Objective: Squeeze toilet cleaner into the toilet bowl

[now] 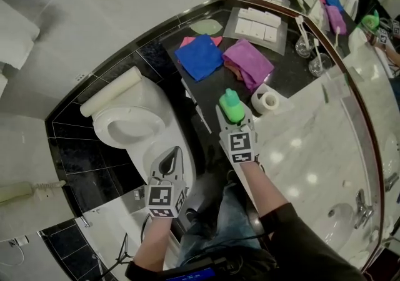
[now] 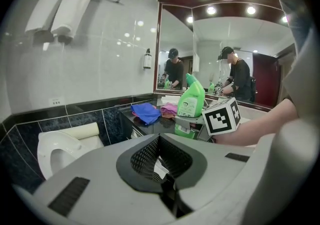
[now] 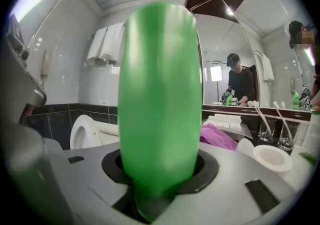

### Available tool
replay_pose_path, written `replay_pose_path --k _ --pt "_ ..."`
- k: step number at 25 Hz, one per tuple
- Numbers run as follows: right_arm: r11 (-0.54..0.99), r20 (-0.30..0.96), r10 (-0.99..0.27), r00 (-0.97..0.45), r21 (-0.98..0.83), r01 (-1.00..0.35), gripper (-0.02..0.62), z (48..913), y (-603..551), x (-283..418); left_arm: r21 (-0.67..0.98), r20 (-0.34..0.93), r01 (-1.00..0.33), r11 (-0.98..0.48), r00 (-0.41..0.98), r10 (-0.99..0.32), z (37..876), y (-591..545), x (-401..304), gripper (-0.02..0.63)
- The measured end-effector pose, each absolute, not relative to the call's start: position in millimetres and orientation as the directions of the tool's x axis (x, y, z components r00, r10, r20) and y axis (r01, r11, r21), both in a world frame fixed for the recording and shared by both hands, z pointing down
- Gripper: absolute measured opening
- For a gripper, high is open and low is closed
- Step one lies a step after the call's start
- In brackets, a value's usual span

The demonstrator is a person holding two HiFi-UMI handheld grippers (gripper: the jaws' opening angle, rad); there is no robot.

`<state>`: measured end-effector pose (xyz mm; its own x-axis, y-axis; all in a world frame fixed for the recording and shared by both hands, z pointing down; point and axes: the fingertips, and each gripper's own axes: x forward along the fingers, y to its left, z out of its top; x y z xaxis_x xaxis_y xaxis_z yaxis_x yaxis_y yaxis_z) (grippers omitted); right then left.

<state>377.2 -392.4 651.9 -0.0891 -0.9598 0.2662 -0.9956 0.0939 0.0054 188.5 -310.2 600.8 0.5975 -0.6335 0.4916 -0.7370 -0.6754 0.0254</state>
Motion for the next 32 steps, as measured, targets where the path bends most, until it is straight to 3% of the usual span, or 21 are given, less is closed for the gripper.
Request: replay_pose_path --k 8,13,25,32 --pt "0.221 0.269 -0.94 -0.212 0.005 -0.975 0.19 597.3 -344.4 314.4 0.026 0.45 -0.74 -0.672 0.609 -0.653 564.3 -278.2 127.9 0.0" --pt "0.37 0.267 -0.893 -0.362 -0.023 -0.929 0.19 557.7 -304.2 249.3 0.021 0.419 -0.735 -0.678 0.623 -0.661 537.6 -248.1 77.0 0.0" --pt "0.713 0.273 -0.663 -0.697 -0.053 -0.699 0.19 510.0 -180.9 49.8 -0.002 0.334 -0.719 -0.695 0.654 -0.678 480.8 -154.2 -76.0 0.0" --pt "0.82 0.358 -0.518 -0.777 -0.051 -0.571 0.19 503.8 -107.8 -38.9 -0.002 0.31 -0.703 -0.711 0.676 -0.669 454.4 -100.3 -137.2 0.0"
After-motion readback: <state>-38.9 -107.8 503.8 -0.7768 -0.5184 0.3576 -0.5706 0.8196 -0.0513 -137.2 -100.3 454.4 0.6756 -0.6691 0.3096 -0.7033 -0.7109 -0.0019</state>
